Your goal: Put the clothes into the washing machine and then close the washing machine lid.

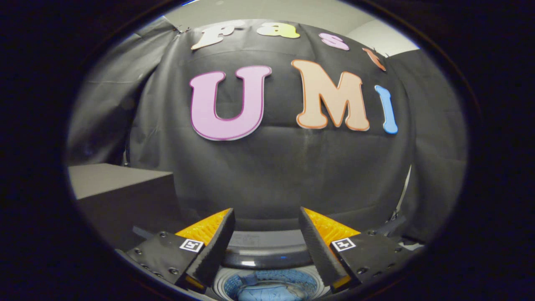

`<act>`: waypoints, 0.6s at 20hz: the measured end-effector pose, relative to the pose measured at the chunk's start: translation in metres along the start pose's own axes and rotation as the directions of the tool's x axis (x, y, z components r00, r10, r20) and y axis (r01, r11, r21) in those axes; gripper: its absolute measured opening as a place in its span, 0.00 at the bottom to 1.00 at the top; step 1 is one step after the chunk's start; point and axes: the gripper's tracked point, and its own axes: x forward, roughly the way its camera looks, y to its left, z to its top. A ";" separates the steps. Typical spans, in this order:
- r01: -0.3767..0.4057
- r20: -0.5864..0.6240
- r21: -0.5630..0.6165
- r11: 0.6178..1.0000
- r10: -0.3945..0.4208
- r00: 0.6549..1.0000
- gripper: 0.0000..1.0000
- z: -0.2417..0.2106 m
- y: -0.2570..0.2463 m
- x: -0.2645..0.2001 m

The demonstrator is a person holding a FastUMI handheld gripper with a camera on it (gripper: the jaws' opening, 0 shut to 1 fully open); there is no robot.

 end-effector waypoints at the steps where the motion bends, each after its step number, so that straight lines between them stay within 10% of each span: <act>1: 0.013 -0.050 -0.007 1.000 -0.013 0.999 0.96 -0.010 -0.004 0.002; 12: -0.045 -0.052 0.065 0.997 0.049 0.997 0.96 -0.049 0.025 -0.016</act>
